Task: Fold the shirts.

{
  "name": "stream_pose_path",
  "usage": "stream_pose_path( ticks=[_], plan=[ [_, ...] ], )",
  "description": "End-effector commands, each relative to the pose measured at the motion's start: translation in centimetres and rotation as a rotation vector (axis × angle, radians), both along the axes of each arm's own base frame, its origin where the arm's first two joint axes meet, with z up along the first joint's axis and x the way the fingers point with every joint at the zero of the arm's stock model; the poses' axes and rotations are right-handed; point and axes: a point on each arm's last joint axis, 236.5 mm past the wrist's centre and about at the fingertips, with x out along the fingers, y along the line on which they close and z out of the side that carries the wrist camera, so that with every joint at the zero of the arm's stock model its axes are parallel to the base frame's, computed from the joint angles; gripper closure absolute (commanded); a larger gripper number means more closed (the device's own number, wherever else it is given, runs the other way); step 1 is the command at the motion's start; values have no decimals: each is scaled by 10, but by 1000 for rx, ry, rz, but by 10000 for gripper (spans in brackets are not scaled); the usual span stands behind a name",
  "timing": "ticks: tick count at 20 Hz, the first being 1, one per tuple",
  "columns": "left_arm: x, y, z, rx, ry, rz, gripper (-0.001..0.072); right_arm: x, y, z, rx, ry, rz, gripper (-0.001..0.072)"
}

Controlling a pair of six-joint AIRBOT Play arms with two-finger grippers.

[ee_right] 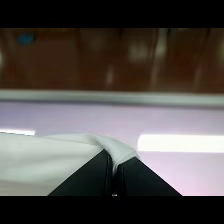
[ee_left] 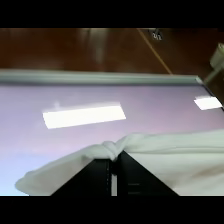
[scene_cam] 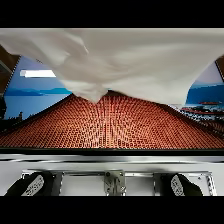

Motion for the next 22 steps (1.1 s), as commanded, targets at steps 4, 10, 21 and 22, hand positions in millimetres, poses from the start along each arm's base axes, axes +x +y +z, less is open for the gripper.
stream_pose_path(
  ticks=[4,10,21,22],
  plan=[
    [-131,-10,87,106,-262,142,665,-133,31,70,-113,-182,-180,643],
    [-141,2,54,162,-133,209,665,-154,25,4,-122,88,-234,643],
    [-62,32,-179,154,612,110,666,-82,0,-228,257,1027,-50,645],
    [-45,37,-217,113,683,114,666,-72,-2,-261,297,1111,-37,645]
  ],
)
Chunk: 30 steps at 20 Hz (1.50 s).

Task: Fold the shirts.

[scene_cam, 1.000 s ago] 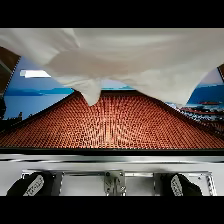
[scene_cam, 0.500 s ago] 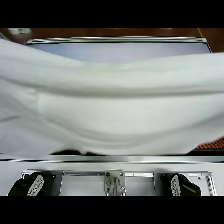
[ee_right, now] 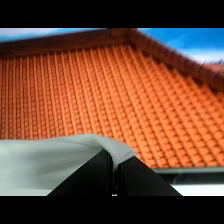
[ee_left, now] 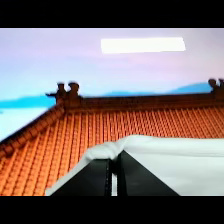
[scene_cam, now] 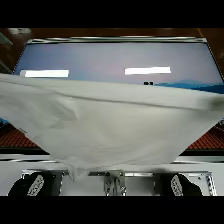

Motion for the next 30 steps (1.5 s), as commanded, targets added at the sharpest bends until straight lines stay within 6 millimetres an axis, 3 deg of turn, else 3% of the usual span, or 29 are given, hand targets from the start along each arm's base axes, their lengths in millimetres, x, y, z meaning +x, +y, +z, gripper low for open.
stream_pose_path(
  ticks=[1,2,4,7,8,10,12,15,19,22,25,28,30],
  plan=[
    [44,16,-124,-97,248,38,666,24,-5,-112,159,320,5,645],
    [67,21,-158,-129,262,67,666,48,-6,-139,149,347,17,645],
    [111,27,-213,-155,292,99,666,121,2,-176,91,284,52,645],
    [178,25,-263,-175,303,125,665,244,23,-197,79,12,-1,644],
    [201,26,-275,-175,284,142,665,273,27,-200,88,-66,-33,644],
    [239,30,-291,-192,236,181,665,313,30,-214,105,-166,-90,644],
    [270,33,-303,-238,191,228,665,332,27,-239,112,-188,-120,644],
    [292,33,-329,-319,193,284,664,341,22,-278,106,-154,-140,644],
    [283,8,-375,-330,316,245,664,336,29,-317,109,-68,-127,643],
    [275,-3,-384,-288,358,174,664,327,30,-326,93,-18,-103,643],
    [235,-10,-396,-193,524,19,665,306,16,-324,91,64,-101,643],
    [173,3,-420,-66,782,-58,665,265,20,-348,114,264,-65,643],
    [148,11,-429,-29,894,-49,665,239,21,-363,89,384,-23,643]
  ],
)
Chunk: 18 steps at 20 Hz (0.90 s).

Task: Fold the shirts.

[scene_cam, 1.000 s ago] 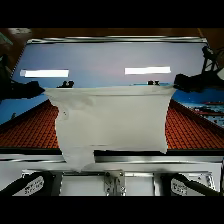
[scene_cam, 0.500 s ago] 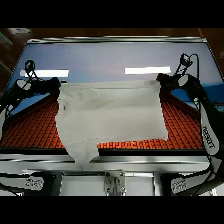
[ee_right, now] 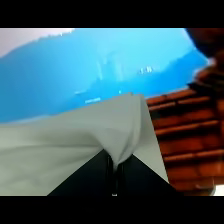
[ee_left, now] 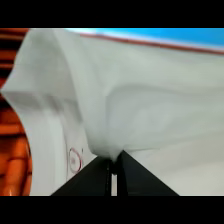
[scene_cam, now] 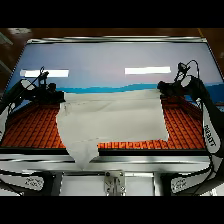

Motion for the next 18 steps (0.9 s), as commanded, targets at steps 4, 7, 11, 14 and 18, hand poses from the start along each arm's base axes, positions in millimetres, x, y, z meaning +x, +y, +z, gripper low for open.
stream_pose_path(
  ticks=[4,7,11,14,18],
  plan=[
    [-67,4,-18,60,279,-108,665,-68,9,-37,25,310,96,643],
    [-67,1,-18,52,297,-65,664,-70,9,-38,34,326,72,626],
    [-94,9,-7,23,409,-79,396,-79,15,-14,51,335,147,117],
    [-124,27,22,-14,493,-66,365,-129,-30,28,-73,457,198,118],
    [-171,13,36,-176,423,3,148,-196,-98,69,-31,578,64,119]
  ],
)
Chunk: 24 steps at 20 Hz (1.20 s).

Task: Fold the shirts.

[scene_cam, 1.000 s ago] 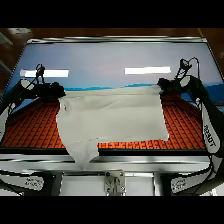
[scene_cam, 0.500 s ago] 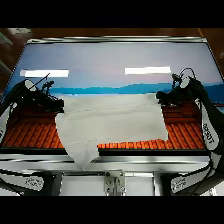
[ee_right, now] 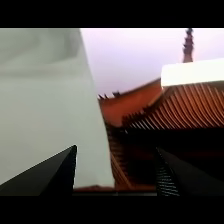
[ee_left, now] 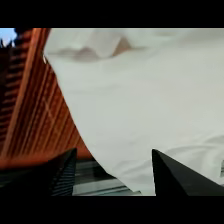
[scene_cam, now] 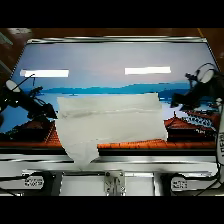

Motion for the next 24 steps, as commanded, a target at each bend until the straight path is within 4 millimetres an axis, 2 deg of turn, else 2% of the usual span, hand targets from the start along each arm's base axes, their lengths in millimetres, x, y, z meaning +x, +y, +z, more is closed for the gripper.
stream_pose_path(
  ticks=[1,3,4,6,10,12,15,19,21,24],
  plan=[
    [-52,-27,4,-166,-14,85,148,-60,-45,33,23,106,-104,119],
    [-88,-53,-14,-250,11,114,152,-66,-54,39,73,74,-181,118],
    [-102,-64,-24,-287,27,128,183,-67,-53,40,95,67,-198,118],
    [-121,-79,-39,-335,56,148,184,-71,-51,38,108,78,-201,118],
    [-145,-75,-52,-303,102,102,184,-71,-42,23,131,79,-200,119],
    [-157,-68,-55,-270,139,61,254,-79,-41,11,132,106,-192,119],
    [-163,-62,-59,-239,157,45,251,-92,-34,-9,149,146,-188,118],
    [-165,-67,-62,-255,159,66,232,-105,-22,-32,182,184,-203,118],
    [-163,-68,-69,-250,143,97,233,-109,-15,-36,206,196,-207,118],
    [-147,-79,-69,-294,104,171,238,-107,-9,-36,233,188,-216,119]
  ],
)
